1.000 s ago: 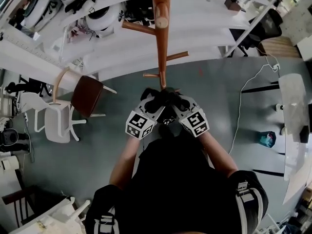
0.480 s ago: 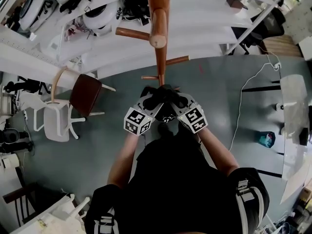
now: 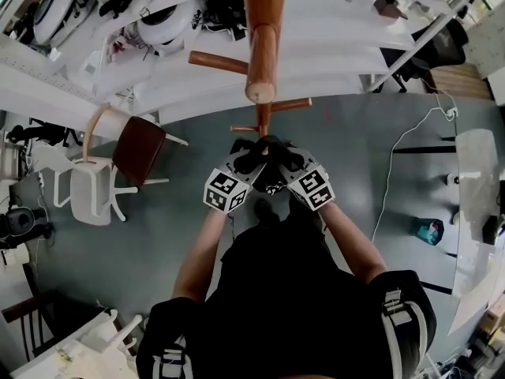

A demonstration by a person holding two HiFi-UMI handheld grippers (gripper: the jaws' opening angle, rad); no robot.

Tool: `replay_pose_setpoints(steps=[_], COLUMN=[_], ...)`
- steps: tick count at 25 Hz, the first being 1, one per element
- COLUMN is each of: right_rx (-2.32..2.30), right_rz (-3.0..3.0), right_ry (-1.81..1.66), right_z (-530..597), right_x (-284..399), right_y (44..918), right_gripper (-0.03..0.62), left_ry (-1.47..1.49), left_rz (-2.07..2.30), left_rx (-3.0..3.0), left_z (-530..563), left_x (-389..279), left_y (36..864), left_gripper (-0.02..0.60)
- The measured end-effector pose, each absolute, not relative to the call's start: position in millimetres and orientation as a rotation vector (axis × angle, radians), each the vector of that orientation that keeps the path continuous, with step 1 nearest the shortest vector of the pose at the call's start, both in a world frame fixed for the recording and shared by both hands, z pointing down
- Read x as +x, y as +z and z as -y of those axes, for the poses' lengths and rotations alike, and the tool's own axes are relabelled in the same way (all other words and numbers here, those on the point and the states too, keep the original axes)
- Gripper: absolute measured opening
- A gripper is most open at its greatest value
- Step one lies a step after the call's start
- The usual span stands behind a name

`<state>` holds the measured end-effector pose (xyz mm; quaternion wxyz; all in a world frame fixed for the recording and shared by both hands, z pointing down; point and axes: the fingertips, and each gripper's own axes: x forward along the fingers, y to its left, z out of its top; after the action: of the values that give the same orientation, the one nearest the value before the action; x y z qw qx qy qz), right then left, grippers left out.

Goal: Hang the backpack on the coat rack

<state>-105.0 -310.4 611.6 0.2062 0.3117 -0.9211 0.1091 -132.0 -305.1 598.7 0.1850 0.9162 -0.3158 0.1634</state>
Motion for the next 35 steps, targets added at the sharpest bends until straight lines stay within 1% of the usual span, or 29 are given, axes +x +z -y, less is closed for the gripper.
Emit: replay_pose_setpoints(steps=[21, 35], right_rx=[0.85, 0.853], right_rz=[2.494, 2.441], right_ry=[0.359, 0.361], right_z=[331, 331], right_x=[-117, -111], right_y=[655, 673], right_gripper=[0.08, 0.084], left_ry=[0.529, 0.555], left_rz=[0.89, 0.852], left_rx=[2.481, 2.465], left_z=[328, 330], left_x=[-146, -145], left_y=[643, 661], left_gripper=[0.112, 0.121])
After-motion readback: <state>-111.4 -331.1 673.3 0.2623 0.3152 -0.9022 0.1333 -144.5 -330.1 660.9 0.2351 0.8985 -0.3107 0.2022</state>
